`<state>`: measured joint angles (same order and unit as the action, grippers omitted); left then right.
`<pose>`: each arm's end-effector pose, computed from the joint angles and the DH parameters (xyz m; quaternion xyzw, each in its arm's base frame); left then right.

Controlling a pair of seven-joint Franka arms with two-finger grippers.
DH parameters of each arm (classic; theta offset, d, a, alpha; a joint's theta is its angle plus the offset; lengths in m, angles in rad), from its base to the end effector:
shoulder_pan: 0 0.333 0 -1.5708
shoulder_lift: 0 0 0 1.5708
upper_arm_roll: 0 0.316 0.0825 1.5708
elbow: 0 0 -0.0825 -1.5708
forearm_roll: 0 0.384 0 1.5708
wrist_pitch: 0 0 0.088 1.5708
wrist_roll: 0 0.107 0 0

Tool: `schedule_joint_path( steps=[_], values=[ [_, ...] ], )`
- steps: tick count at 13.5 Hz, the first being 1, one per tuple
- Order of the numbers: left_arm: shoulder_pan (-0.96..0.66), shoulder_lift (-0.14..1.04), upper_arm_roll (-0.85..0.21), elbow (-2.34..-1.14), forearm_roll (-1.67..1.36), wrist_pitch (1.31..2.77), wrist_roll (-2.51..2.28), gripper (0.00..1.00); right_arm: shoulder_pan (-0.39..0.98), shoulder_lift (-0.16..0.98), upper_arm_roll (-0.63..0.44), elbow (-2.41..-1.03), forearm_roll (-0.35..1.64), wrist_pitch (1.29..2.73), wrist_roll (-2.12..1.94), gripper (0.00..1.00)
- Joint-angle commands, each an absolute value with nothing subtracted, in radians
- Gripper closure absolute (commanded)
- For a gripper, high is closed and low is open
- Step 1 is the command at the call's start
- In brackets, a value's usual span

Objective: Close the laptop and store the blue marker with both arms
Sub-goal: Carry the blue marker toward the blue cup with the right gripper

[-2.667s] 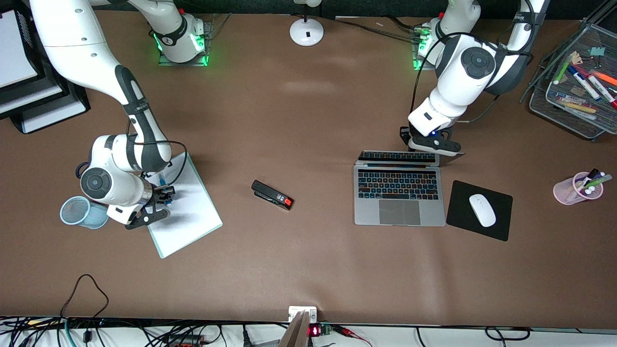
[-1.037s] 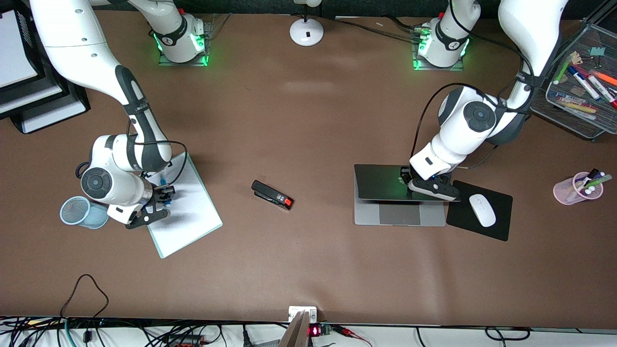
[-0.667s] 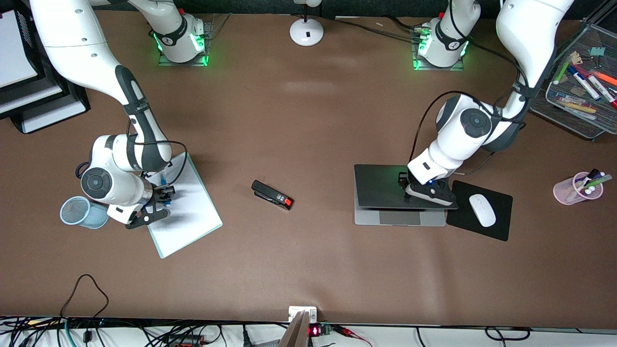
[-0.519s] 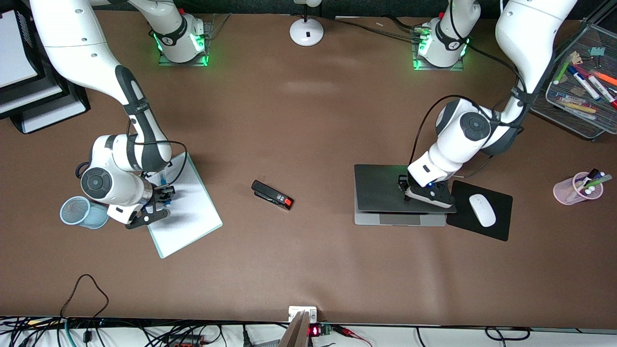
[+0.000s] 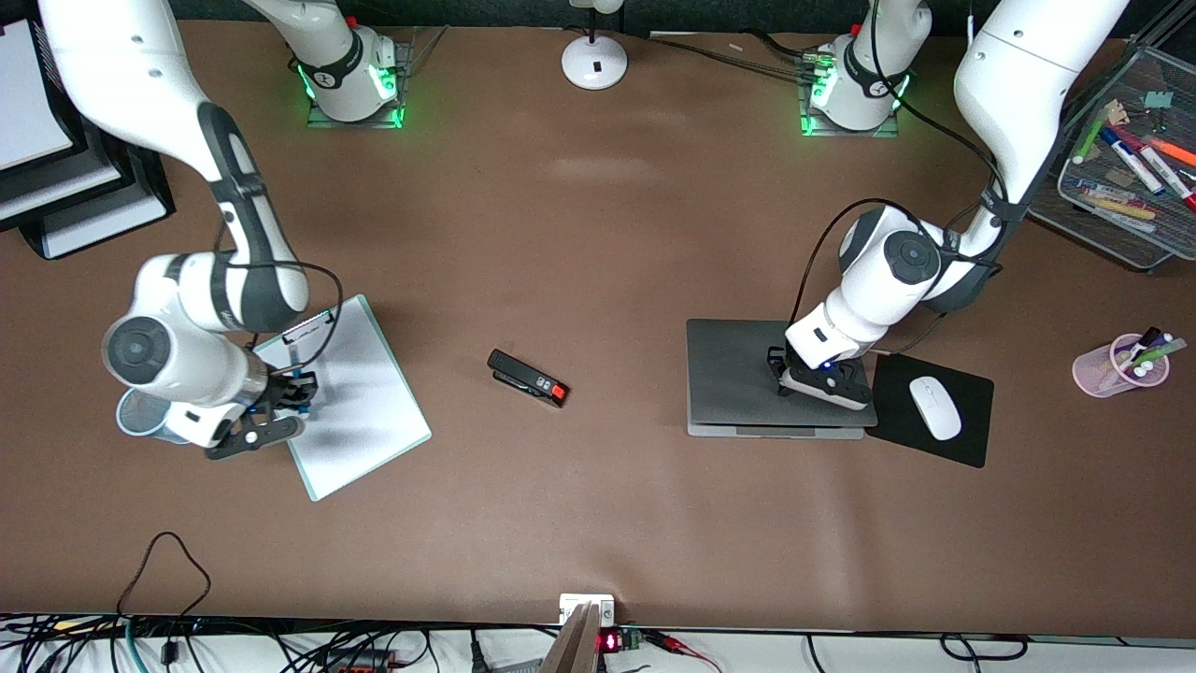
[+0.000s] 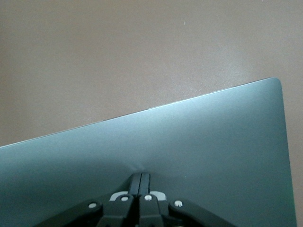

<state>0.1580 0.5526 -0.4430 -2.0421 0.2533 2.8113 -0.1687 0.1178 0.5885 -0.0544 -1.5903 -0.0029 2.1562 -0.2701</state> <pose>0.5954 -0.1763 0.2203 0.9804 -0.1258 0.1274 0.0821 0.6902 0.0487 0.2899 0.9851 0.1711 -0.0125 0.0151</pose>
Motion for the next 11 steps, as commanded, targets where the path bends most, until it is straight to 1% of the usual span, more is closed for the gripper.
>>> schedule_joint_path(
  steps=[1,6,8,11],
  values=[
    [0.164,0.603,-0.445,-2.017,0.281,2.852,-0.158,1.0,0.103,0.494,-0.051,-1.572,0.026,2.073,-0.275,1.0],
    [0.161,0.646,-0.436,-2.017,0.282,2.899,-0.158,1.0,0.092,0.313,-0.051,-1.572,0.11,2.004,-0.304,1.0],
    [0.161,0.646,-0.436,-2.017,0.282,2.901,-0.158,1.0,0.094,0.279,-0.052,-1.551,0.112,2.0,-0.421,1.0],
    [0.161,0.646,-0.436,-2.017,0.282,2.899,-0.158,1.0,0.08,0.275,-0.064,-1.5,0.121,1.999,-0.653,1.0]
  ],
)
